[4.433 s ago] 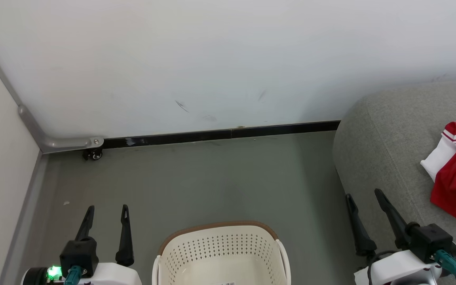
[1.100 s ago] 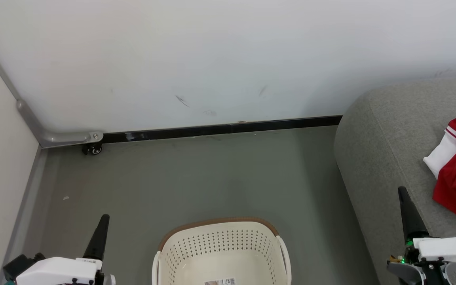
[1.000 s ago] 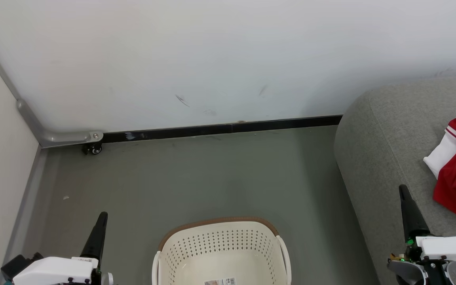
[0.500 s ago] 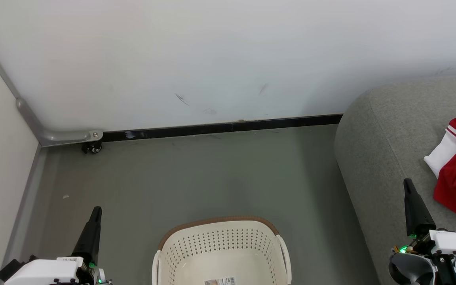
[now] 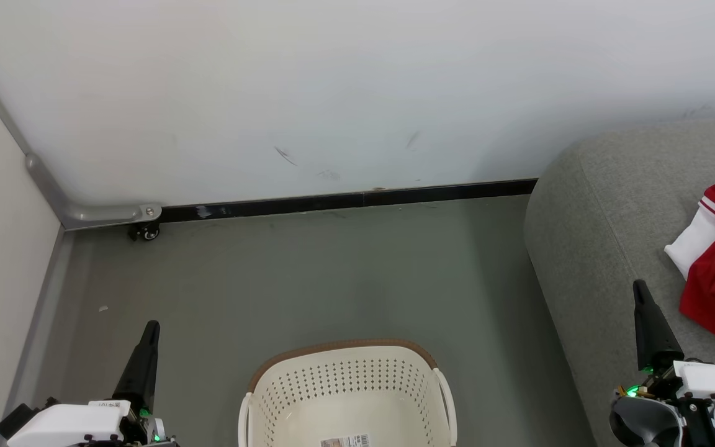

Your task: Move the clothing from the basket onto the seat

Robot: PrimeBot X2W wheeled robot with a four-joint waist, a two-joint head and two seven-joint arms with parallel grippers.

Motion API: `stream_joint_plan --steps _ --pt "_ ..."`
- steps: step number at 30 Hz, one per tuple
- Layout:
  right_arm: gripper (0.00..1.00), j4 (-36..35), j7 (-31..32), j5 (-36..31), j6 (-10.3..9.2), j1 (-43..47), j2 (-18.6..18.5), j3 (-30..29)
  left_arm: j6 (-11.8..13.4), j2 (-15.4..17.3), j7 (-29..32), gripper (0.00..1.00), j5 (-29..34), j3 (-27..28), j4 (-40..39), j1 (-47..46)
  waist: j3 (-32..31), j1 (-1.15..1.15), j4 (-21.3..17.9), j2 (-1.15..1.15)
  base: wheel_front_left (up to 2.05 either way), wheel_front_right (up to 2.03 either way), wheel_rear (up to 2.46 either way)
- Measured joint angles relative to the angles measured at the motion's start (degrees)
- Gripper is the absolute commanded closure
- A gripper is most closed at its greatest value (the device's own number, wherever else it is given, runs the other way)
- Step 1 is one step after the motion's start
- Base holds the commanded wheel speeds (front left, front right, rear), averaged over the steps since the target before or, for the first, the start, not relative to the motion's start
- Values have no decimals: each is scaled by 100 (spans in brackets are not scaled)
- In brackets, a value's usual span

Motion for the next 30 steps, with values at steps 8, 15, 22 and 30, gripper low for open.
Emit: stream_joint_plan --steps 8,15,22,30 --pt "100 0 0 1 0 0 0 0 0 0 0 100 0 0 9 -1 0 0 0 0 0 0 0" --pt "100 0 0 1 0 0 0 0 -1 0 0 100 0 1 20 -2 0 0 0 0 0 0 0" --pt "100 0 0 7 0 0 0 1 -1 0 0 100 0 1 25 -3 0 -1 0 0 0 0 0" --pt "100 0 0 7 0 0 0 1 -2 0 0 100 0 2 30 -3 0 -1 1 0 0 0 0"
